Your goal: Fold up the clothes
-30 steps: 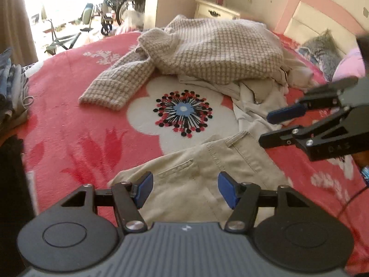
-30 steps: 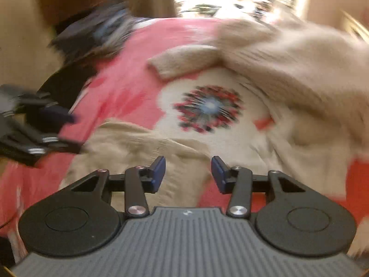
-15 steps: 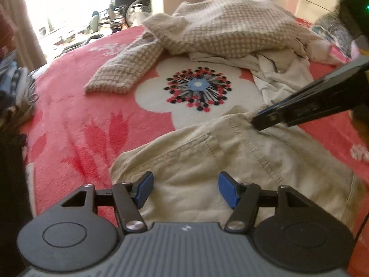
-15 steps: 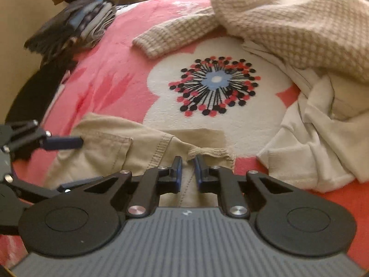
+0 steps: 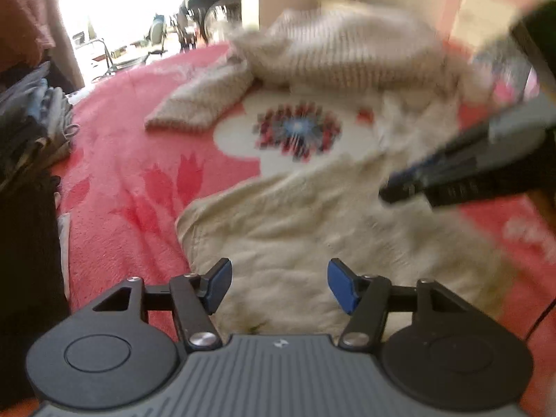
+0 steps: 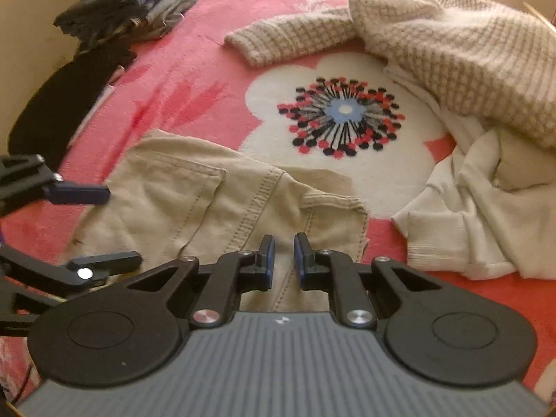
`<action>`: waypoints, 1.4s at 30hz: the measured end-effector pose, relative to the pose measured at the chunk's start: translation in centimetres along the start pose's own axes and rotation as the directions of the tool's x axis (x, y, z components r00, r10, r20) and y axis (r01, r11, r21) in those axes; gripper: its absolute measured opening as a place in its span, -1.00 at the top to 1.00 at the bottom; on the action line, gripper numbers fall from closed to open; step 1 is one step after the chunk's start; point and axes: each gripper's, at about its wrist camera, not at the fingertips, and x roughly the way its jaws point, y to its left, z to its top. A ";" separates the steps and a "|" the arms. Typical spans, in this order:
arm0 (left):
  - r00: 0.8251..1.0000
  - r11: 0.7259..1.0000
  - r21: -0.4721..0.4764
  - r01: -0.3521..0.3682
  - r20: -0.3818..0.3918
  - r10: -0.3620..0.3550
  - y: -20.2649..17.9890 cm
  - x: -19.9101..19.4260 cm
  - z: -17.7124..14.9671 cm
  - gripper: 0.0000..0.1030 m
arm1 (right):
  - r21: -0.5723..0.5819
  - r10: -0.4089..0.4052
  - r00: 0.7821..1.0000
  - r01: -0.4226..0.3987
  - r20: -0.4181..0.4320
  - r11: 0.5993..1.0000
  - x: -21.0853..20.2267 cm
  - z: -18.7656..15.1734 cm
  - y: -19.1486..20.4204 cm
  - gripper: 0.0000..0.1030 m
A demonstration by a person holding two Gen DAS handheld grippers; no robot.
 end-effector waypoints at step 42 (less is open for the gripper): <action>0.998 0.985 0.160 -0.062 -0.023 0.066 -6.5 -1.4 -6.8 -0.33 | -0.040 0.014 0.997 -0.018 -0.076 0.999 -2.7 -8.0 3.8 0.73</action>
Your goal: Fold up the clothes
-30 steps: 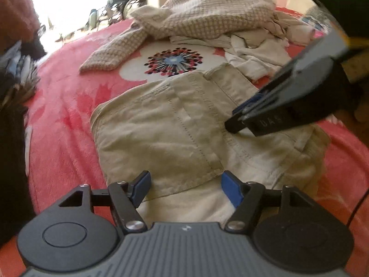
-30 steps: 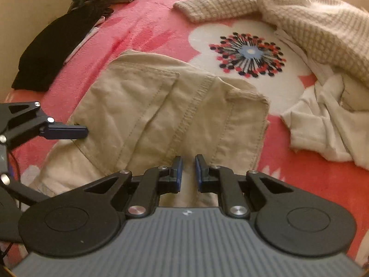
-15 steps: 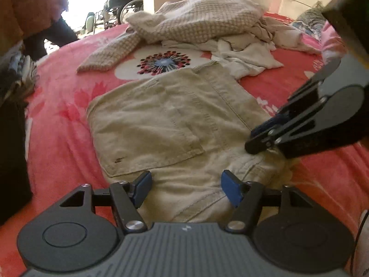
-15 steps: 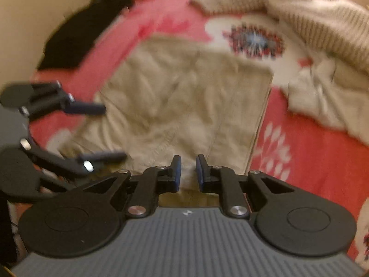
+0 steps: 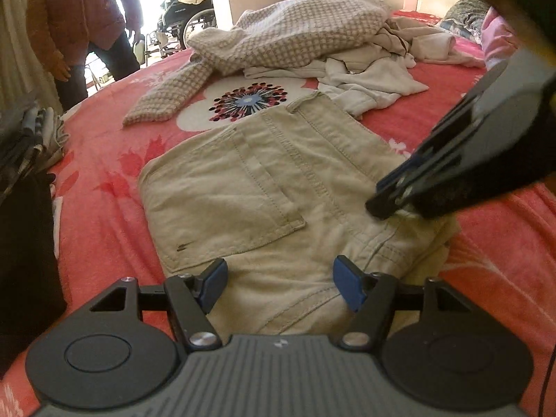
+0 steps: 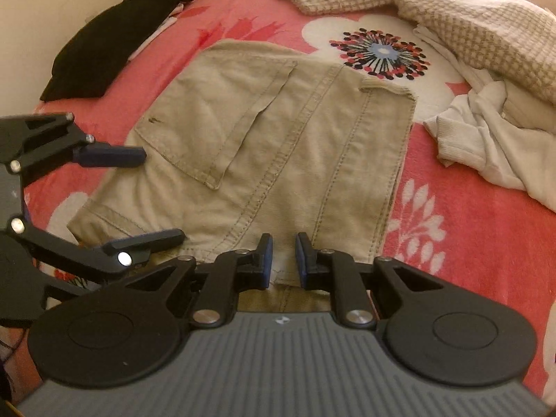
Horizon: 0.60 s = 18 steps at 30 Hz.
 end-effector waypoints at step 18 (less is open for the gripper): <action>1.000 1.000 0.018 -0.015 -0.020 0.015 -0.4 -0.6 0.4 -0.32 | 0.011 0.003 0.999 -0.002 -0.052 1.000 -1.1 -3.1 -0.2 0.71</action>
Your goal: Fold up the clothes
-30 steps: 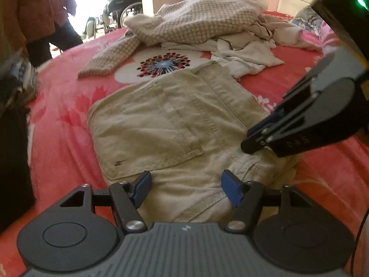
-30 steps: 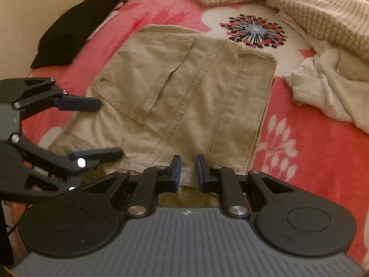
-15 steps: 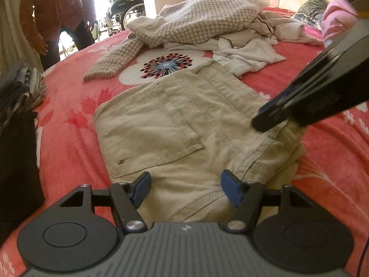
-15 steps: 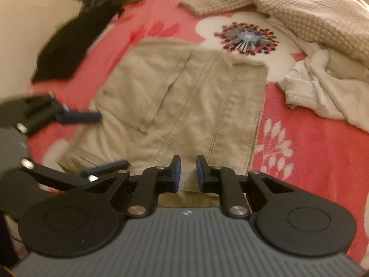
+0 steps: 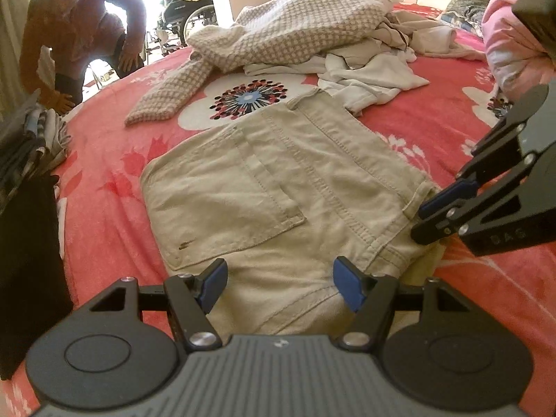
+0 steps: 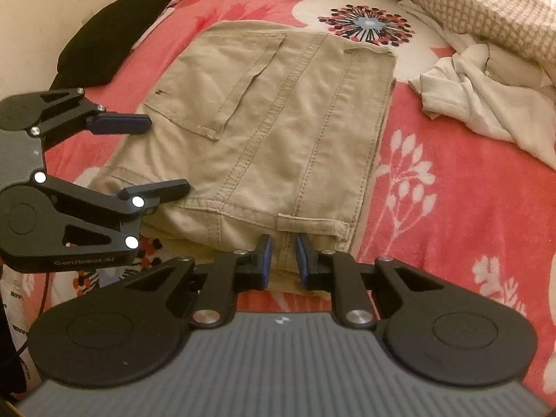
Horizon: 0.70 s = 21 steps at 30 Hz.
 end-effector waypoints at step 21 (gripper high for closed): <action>0.998 0.998 0.046 0.036 -0.045 -0.034 -0.3 -1.3 -1.8 -0.33 | 0.022 0.007 1.000 -0.008 0.011 1.000 -0.2 -0.3 -0.4 0.68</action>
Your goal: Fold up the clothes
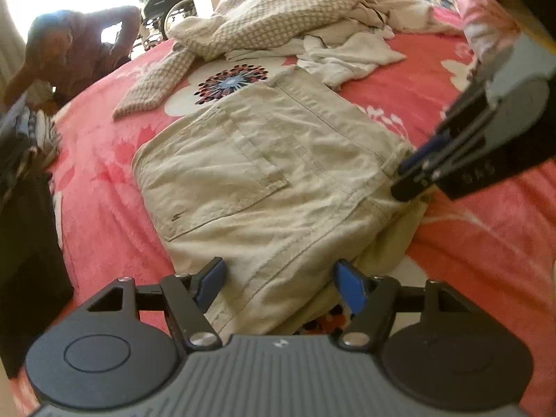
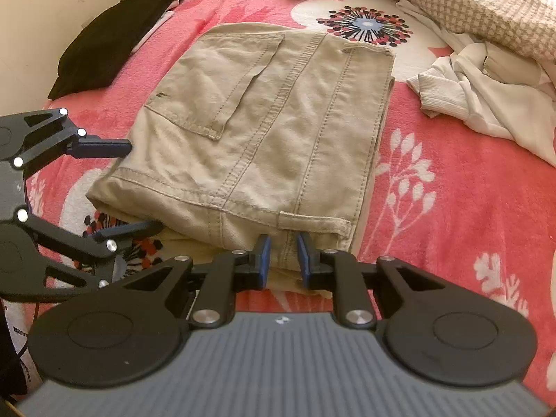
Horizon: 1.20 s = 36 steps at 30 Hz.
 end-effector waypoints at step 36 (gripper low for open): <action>0.998 0.991 -0.121 0.059 -0.010 -0.061 1.8 1.6 2.0 -0.32 | 0.039 -0.006 0.998 0.004 0.064 0.999 -1.7 3.1 -1.1 0.66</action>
